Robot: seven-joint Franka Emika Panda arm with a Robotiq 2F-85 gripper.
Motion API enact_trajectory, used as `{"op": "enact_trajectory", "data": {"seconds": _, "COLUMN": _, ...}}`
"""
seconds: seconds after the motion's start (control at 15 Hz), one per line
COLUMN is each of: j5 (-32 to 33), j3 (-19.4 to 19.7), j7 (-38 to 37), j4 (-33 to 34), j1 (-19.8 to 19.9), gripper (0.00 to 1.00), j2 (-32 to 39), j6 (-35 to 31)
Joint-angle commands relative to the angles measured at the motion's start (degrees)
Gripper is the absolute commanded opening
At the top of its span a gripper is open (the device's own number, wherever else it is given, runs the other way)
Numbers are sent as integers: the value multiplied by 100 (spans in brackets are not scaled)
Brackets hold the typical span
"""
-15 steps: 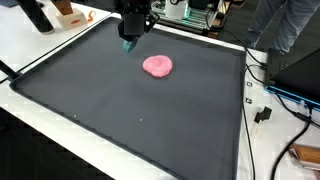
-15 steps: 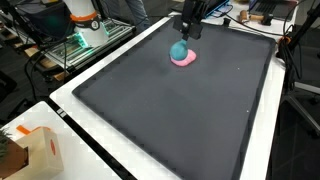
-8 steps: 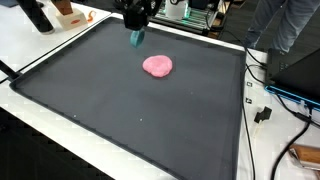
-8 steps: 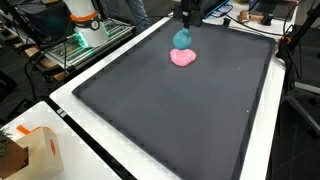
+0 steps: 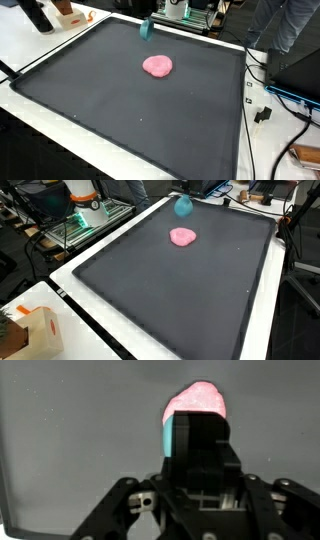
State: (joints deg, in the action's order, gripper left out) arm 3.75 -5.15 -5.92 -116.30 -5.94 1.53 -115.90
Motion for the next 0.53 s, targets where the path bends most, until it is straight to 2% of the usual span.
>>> {"op": "enact_trajectory", "data": {"seconds": 0.0, "j5": -335, "j3": 3, "j7": 251, "j4": -310, "j1": 37, "gripper": 25, "j2": -362, "j6": -54}}
{"op": "enact_trajectory", "data": {"seconds": 0.27, "j5": -522, "j3": -3, "j7": 415, "j4": -341, "j1": 23, "gripper": 25, "j2": -446, "j6": 50}}
{"op": "enact_trajectory", "data": {"seconds": 0.33, "j5": -273, "j3": -19, "j7": 183, "j4": -135, "j1": 15, "gripper": 50, "j2": -244, "j6": 22}}
{"op": "enact_trajectory", "data": {"seconds": 0.47, "j5": -343, "j3": -20, "j7": 268, "j4": -147, "j1": 15, "gripper": 50, "j2": -265, "j6": 26}}
